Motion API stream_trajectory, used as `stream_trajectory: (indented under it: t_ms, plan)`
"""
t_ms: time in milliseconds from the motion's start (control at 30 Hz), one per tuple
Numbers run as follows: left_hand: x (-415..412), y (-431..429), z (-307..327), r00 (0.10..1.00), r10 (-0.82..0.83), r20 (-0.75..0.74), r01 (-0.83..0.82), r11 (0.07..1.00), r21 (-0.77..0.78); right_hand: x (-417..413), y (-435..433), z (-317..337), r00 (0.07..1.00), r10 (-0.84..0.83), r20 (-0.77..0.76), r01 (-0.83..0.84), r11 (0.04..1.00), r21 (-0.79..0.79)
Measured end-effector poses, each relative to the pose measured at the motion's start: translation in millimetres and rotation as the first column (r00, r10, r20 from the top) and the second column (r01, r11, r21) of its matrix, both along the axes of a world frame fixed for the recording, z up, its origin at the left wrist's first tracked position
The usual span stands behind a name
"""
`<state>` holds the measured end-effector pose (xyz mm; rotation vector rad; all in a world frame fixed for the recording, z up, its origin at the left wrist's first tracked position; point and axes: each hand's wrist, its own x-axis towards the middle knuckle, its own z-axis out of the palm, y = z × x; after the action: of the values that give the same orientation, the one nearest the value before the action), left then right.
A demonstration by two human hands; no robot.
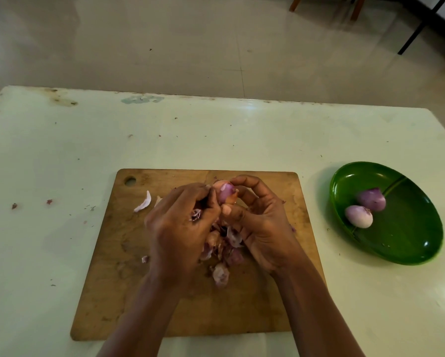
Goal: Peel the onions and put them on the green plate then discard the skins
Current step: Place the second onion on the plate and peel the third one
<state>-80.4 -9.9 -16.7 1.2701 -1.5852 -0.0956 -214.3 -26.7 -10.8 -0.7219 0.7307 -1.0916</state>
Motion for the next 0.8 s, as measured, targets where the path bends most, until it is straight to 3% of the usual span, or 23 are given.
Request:
stream_trajectory:
  t_ms: [400, 533, 633, 800]
  plan:
    - [-9.0, -1.3, 7.1, 0.962, -0.036, -0.27, 0.074, 0.988, 0.132, -2.6, -3.2, -6.0, 0.997, -0.065, -0.033, 0.064, 0.998, -0.029]
    - [-9.1, -1.1, 4.8, 0.945, -0.012, -0.328, 0.06, 0.989, 0.134, -1.0, -1.6, -4.4, 0.997, -0.05, 0.05, 0.051, 0.998, -0.021]
    - [-9.0, -2.0, 4.8, 0.962, -0.019, -0.272, 0.046, 0.995, 0.093, 1.2, -1.2, -2.1, 0.993, -0.049, 0.112, 0.049, 0.999, -0.004]
    - [-6.2, -1.7, 2.0, 0.989, -0.017, -0.144, 0.023, 0.999, 0.039, 2.9, 0.1, -0.4, 0.995, -0.048, 0.09, 0.048, 0.999, 0.007]
